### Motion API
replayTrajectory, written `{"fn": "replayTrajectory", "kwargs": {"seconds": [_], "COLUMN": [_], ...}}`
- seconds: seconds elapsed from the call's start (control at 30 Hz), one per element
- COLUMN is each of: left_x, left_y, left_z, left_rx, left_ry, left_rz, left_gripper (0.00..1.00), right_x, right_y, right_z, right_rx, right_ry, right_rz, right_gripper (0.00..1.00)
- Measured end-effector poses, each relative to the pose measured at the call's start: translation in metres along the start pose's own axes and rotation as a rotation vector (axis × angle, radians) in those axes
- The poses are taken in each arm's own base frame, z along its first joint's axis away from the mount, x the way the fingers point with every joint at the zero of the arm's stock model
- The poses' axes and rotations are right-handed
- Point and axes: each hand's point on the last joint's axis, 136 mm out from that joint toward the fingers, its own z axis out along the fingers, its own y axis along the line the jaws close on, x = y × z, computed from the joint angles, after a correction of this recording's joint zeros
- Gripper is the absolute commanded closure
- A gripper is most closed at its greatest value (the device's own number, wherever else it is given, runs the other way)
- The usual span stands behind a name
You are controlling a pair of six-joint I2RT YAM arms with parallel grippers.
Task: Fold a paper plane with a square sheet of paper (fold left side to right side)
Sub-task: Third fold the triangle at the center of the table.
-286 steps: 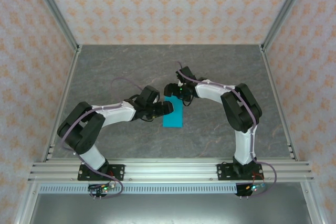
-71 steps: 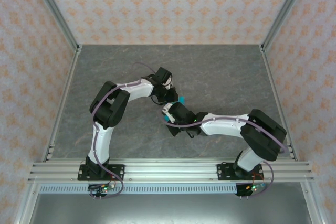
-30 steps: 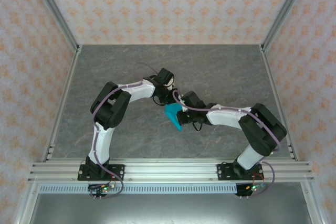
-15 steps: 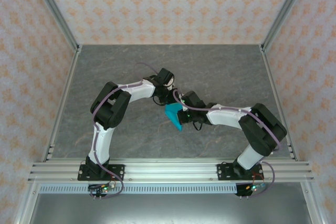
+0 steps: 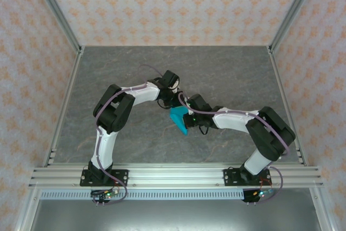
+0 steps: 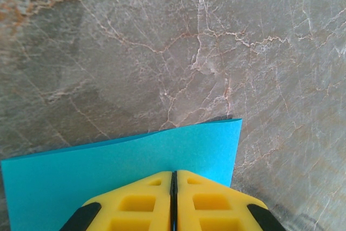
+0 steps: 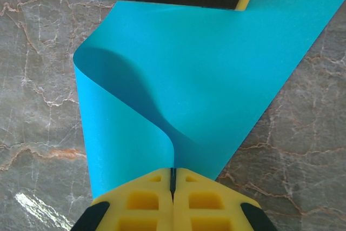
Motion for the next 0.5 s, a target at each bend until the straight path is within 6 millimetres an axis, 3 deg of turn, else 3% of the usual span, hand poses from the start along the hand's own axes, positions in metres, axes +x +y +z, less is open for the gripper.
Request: {"fn": "replayTrajectory", "kwargs": {"seconds": [0.5], "left_x": [0.0001], "left_y": [0.0], "left_z": [0.0002], "left_rx": [-0.002], "left_ry": [-0.001], "left_rz": [0.001], "left_gripper": [0.9], "right_x": [0.0037], "right_y": [-0.0028], "right_z": [0.0063], "right_rx": [0.016], "right_ry": [0.032], "right_rz": [0.003], "right_gripper": [1.0]}}
